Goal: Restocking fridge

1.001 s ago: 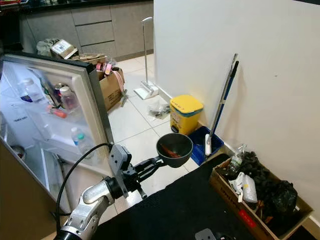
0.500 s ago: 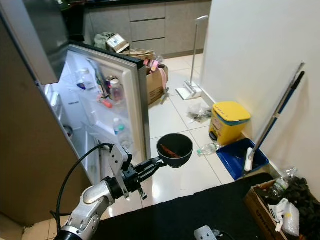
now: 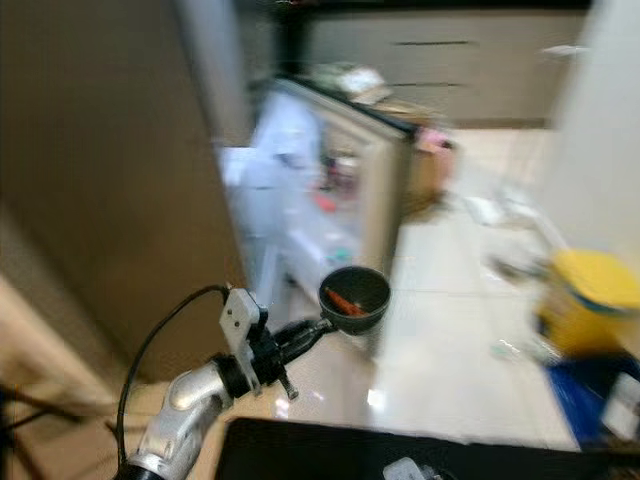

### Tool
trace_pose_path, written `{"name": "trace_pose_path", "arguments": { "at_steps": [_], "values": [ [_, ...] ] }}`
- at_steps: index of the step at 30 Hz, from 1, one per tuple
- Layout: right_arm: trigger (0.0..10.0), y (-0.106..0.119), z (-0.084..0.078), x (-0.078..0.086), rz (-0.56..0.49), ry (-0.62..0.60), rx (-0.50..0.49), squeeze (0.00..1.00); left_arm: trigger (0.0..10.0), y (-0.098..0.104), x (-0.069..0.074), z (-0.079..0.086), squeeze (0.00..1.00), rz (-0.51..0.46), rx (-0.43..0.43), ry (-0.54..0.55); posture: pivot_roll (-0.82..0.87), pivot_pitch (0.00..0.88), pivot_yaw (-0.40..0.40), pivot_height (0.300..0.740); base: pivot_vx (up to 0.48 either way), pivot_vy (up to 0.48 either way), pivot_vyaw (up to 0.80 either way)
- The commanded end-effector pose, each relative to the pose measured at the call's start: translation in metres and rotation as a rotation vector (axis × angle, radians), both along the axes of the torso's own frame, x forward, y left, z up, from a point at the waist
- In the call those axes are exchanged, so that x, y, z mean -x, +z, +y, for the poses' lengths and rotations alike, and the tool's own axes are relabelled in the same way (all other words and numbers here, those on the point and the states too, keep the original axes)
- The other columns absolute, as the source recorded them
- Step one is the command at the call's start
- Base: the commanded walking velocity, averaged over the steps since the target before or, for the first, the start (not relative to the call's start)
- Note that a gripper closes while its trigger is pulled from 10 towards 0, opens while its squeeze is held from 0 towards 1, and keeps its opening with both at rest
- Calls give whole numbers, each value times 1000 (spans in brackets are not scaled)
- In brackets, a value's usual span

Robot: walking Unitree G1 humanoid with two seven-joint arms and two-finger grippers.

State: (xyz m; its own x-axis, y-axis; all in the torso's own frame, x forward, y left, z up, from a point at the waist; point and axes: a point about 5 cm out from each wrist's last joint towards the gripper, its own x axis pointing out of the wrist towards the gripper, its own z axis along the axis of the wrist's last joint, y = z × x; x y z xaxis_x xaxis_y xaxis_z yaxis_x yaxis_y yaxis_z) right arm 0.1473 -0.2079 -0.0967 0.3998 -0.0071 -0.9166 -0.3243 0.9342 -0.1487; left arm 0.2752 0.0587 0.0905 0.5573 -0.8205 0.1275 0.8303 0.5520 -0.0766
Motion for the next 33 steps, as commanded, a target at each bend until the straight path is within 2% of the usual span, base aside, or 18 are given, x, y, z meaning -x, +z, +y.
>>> {"name": "trace_pose_path", "arguments": {
  "at_steps": [1, 12, 16, 27, 33],
  "values": [
    [10000, -2, 3, 5, 20, 7, -9, 0, 10000, 1, 0, -2, 0, -11, -5, -11, 10, 0, -1, 740, 0, 0, 788],
    [10000, -3, 2, 7, 27, 14, -6, 0, 10000, 0, 1, -2, 0, -10, -11, -15, 13, 0, -4, 740, 0, 0, 788],
    [10000, -2, 2, 5, 24, 22, -7, 0, 10000, -8, 5, 3, 0, 5, -45, -17, 14, 0, -5, 740, 0, 0, 788],
    [10000, -2, 3, 4, 21, 26, 1, 0, 10000, -13, 8, 4, 0, 23, -52, -22, 14, 0, 0, 740, 0, 0, 770],
    [10000, -3, 4, 5, 25, 54, 22, 0, 10000, -19, 10, 4, 0, 68, -56, -40, 13, 0, 1, 740, 0, -50, 0]
  ]
}}
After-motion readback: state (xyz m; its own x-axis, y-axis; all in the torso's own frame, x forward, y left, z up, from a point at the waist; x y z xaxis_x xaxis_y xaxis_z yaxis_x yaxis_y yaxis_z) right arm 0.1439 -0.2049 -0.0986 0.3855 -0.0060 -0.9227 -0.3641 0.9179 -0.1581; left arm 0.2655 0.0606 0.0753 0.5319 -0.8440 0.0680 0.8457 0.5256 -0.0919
